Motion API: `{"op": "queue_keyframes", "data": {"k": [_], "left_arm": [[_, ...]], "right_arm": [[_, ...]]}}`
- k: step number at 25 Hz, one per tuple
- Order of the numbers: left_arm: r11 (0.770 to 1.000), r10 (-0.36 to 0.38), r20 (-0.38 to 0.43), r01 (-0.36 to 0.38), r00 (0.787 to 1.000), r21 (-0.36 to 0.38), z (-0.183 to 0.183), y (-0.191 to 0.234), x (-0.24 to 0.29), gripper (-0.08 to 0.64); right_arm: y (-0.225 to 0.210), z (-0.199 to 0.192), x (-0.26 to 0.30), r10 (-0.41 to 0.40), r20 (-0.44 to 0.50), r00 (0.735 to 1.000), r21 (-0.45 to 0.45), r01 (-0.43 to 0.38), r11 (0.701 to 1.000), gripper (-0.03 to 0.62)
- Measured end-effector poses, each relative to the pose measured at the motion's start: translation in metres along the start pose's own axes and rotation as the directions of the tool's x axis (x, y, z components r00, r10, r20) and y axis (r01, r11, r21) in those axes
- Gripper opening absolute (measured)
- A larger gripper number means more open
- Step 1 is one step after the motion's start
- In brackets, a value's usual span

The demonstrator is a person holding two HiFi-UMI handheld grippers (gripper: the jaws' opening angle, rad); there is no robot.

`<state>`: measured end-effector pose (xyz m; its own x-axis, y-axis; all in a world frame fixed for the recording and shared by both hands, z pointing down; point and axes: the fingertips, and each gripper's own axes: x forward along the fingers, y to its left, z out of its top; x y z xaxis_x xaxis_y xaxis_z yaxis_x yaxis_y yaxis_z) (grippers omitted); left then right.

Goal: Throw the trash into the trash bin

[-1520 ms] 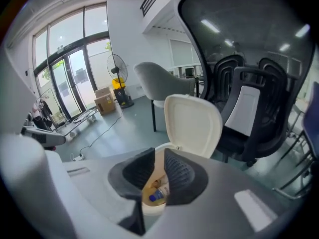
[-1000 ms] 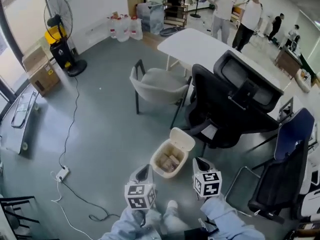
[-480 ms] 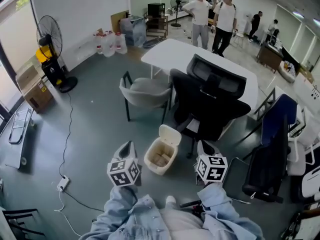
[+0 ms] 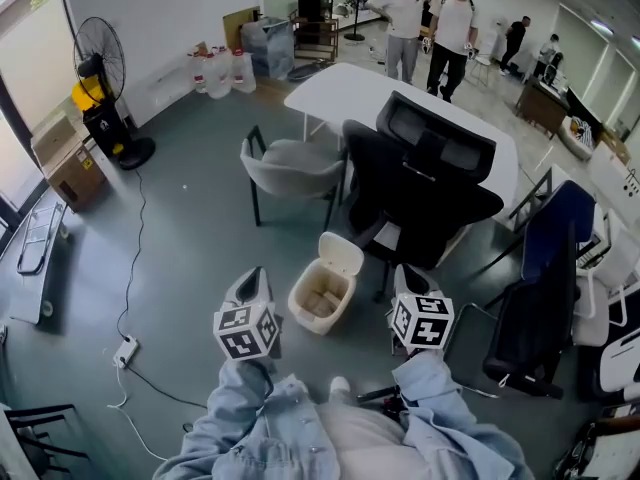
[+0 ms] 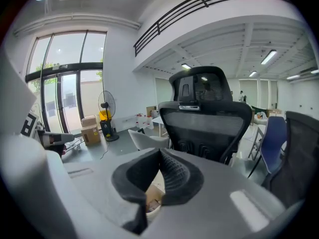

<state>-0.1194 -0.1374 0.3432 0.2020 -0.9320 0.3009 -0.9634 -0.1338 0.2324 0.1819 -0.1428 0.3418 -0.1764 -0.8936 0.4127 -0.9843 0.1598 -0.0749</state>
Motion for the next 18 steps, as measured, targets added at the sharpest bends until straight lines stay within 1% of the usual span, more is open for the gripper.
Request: {"op": "queue_keyframes", "data": {"k": [2,7,12,18], "left_arm": [[1.0,0.004,-0.005,-0.004,1.0,0.0,-0.003,-0.001,0.001,0.009],[1.0,-0.001,-0.013,0.001,1.0,0.009,-0.008,-0.009,0.004,0.009],[1.0,-0.009,-0.018,0.01,1.0,0.018,-0.008,-0.015,0.009,0.009],[1.0,-0.001,-0.015,0.001,1.0,0.024,-0.006,-0.016,0.008,0.009]], "right_arm": [[0.0,-0.002,0.001,-0.005,-0.007,1.0,-0.013,0.005,1.0,0.003],[-0.008,-0.006,0.002,-0.011,-0.014,1.0,0.017,0.012,1.0,0.003],[-0.015,-0.006,0.004,-0.017,-0.016,1.0,0.027,0.018,0.999,0.003],[-0.017,-0.006,0.004,-0.013,-0.012,1.0,0.034,0.013,0.999,0.003]]}}
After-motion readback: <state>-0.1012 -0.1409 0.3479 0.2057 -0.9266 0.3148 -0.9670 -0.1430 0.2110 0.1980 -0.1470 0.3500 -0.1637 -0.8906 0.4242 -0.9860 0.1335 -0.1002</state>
